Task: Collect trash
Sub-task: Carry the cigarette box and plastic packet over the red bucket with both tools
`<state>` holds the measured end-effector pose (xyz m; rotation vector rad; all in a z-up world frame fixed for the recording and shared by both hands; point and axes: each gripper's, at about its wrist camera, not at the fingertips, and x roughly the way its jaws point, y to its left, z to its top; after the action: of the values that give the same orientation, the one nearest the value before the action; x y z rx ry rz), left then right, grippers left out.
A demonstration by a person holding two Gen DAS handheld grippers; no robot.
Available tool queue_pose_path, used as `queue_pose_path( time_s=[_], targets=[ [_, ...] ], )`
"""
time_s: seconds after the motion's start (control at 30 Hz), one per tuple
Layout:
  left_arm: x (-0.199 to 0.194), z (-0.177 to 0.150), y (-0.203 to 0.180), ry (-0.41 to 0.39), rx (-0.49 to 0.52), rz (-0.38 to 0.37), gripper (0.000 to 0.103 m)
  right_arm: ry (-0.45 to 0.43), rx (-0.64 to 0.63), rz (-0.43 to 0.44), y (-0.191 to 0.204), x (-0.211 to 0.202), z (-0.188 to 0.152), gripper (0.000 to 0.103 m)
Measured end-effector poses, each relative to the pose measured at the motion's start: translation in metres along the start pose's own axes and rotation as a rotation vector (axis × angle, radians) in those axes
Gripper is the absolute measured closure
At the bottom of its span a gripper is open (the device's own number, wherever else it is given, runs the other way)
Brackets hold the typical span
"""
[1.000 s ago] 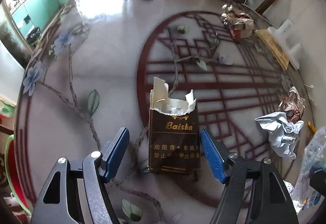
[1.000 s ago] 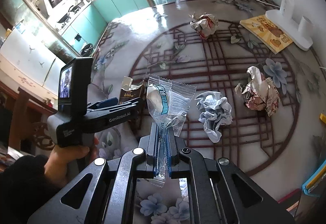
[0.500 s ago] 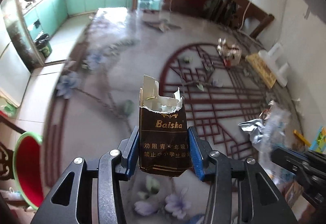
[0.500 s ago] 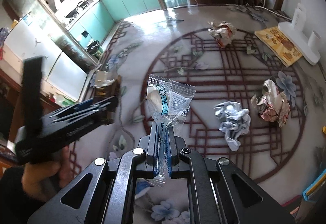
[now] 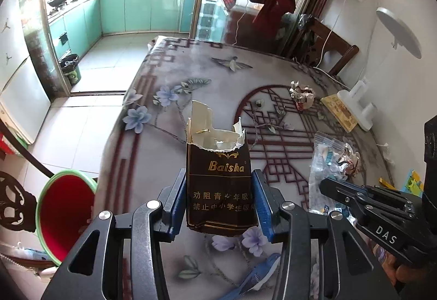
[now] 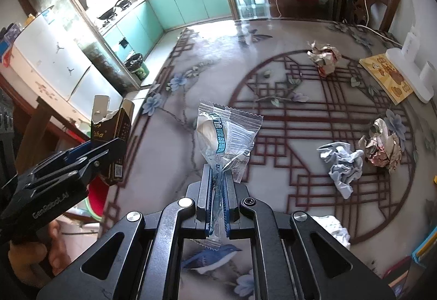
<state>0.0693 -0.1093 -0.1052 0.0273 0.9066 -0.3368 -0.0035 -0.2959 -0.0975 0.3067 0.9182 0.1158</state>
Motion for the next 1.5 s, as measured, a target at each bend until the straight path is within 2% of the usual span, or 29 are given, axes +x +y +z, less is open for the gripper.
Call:
queue_pose_path(
  time_s=[0.33, 0.87, 1.27, 1.5],
  targets=[
    [-0.027, -0.012, 0.039, -0.033, -0.032, 0.043, 0.06, -0.007, -0.039, 0.01, 0.04, 0.004, -0.003, 0.096],
    [-0.058, -0.045, 0.142, -0.051, -0.181, 0.206, 0.059, 0.039, -0.203, 0.117, 0.13, 0.041, 0.0, 0.096],
    [-0.056, -0.075, 0.199, -0.002, -0.283, 0.277, 0.059, 0.101, -0.271, 0.167, 0.169, 0.066, -0.014, 0.096],
    [-0.05, -0.086, 0.223, 0.027, -0.313, 0.307, 0.059, 0.087, -0.291, 0.201, 0.189, 0.075, -0.015, 0.096]
  ],
)
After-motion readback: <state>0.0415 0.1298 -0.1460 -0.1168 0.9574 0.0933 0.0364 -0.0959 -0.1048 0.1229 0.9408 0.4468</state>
